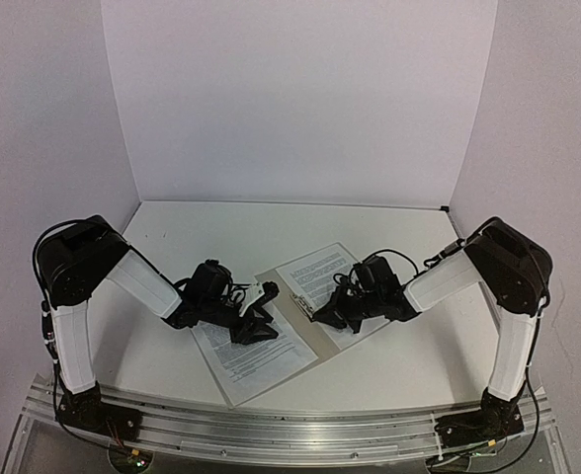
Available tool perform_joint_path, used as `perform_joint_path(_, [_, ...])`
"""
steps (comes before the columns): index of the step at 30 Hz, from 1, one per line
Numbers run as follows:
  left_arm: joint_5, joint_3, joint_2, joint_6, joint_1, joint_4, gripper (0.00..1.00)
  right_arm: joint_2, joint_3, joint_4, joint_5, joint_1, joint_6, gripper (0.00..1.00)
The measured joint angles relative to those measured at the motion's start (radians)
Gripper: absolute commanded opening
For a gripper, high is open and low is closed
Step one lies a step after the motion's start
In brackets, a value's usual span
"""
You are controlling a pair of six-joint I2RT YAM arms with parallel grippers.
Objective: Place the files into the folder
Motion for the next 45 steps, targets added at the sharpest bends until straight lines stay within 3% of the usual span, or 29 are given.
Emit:
perform_joint_path(9, [-0.001, -0.006, -0.001, 0.0, 0.0, 0.005, 0.5, 0.013, 0.067, -0.116, 0.016, 0.007, -0.03, 0.0])
perform_joint_path(29, [-0.004, -0.018, -0.008, 0.0, 0.014, 0.01, 0.5, 0.084, 0.006, 0.134, 0.002, 0.016, -0.008, 0.0])
perform_joint_path(40, [-0.011, -0.019, -0.009, 0.0, 0.015, 0.011, 0.5, 0.059, 0.071, -0.012, 0.154, 0.074, -0.019, 0.0])
perform_joint_path(45, [-0.018, -0.02, -0.013, 0.0, 0.021, 0.01, 0.5, 0.096, 0.102, 0.008, 0.165, 0.085, -0.039, 0.0])
